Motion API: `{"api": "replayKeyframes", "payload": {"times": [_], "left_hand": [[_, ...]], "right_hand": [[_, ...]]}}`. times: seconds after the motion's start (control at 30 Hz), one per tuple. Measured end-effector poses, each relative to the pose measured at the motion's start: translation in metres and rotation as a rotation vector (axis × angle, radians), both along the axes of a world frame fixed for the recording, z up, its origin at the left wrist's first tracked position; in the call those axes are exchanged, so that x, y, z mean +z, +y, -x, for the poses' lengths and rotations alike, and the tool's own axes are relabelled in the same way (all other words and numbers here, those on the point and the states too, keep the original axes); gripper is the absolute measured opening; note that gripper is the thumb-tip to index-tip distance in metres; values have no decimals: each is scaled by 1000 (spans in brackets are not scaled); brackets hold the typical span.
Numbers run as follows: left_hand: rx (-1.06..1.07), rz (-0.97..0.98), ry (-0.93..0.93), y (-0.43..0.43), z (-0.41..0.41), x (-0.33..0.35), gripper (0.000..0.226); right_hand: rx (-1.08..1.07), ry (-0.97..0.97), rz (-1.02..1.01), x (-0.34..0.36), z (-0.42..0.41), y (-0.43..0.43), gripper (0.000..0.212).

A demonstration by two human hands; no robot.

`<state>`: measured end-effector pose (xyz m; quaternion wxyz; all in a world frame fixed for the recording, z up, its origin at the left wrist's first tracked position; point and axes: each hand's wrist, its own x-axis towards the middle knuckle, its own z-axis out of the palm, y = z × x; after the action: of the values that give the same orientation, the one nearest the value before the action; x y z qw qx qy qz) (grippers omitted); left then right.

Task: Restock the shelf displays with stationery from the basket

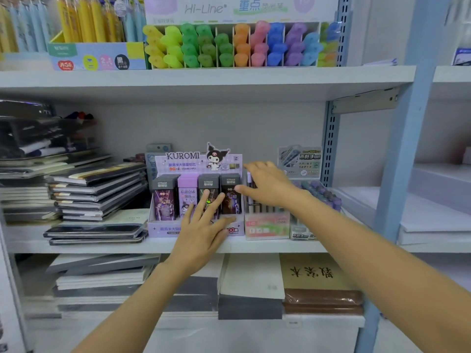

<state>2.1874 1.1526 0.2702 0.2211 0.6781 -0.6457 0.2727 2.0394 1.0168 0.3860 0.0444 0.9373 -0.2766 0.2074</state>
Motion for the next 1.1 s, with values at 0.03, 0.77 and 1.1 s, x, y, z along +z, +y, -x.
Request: {"api": "replayKeyframes", "payload": {"times": [0.03,0.77,1.1], "left_hand": [[-18,13,27,1,0,0,33],[-124,61,-162,-42,82,19,57],[-123,90,-124,-48,79,18,54]], "right_hand": [[10,8,-20,1,2,0,75],[-74,-36,-45,-41,113,-43,57],[-101,-246,18,-66,98,-45,51]]}}
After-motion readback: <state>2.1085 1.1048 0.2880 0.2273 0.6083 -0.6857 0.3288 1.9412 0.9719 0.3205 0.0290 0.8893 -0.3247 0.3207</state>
